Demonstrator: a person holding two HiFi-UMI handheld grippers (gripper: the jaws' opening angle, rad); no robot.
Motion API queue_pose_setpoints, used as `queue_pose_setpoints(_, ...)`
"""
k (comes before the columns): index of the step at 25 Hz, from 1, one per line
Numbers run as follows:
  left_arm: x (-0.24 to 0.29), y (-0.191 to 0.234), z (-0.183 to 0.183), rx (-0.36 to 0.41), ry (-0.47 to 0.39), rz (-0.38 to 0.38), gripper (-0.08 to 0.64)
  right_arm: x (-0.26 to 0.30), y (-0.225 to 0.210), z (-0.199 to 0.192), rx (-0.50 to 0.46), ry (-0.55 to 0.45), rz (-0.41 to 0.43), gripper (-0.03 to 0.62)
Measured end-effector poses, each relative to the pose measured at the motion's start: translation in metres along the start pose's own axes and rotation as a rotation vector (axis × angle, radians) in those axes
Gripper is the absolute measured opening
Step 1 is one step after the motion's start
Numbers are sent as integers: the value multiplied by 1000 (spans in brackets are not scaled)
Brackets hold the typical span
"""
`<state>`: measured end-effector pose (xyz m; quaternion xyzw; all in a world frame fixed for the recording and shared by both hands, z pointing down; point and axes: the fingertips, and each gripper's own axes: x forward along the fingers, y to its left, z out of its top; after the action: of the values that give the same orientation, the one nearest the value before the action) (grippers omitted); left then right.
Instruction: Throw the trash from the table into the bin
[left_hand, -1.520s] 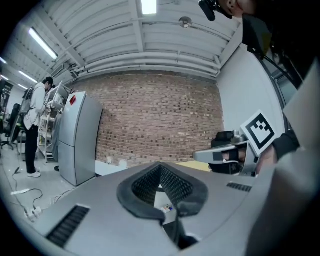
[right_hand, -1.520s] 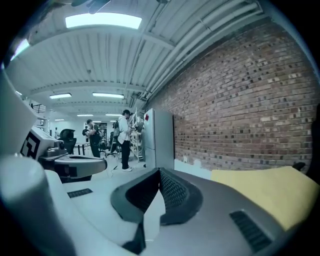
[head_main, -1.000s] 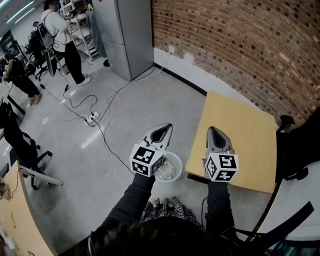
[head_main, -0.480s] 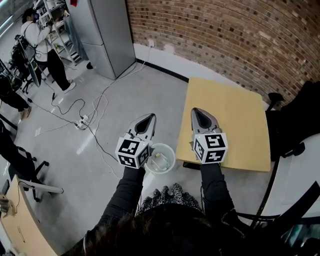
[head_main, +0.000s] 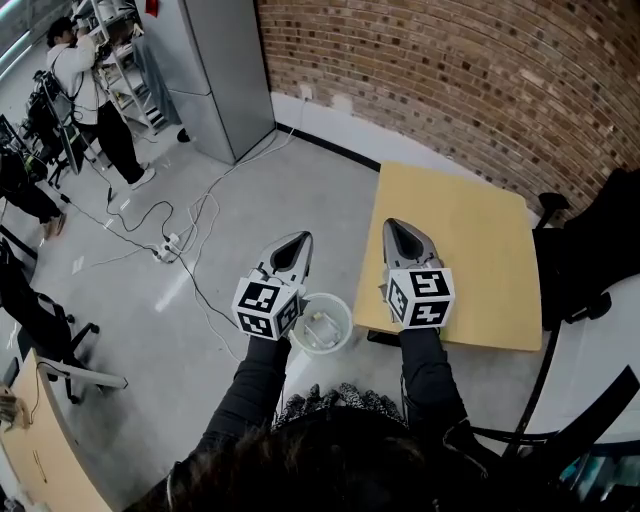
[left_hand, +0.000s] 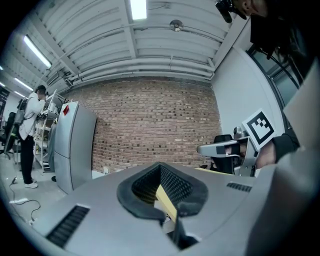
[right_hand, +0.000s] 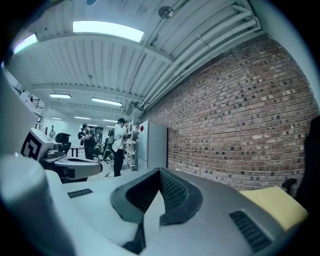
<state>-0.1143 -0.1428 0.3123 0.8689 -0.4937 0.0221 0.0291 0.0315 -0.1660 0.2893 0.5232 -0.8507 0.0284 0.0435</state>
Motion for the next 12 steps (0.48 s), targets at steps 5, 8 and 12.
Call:
queue_pose_setpoints(5, -3, 3, 11, -1, -31, 6, 5, 2, 1, 3, -4, -7, 0, 11)
queue_pose_setpoints(8, -4, 6, 17, 17, -39, 10, 5, 5, 1, 6, -6, -14, 3, 11)
queue_pose_setpoints(12, -5, 9, 18, 17, -41, 14, 6, 6, 4, 7, -14, -16, 6, 11)
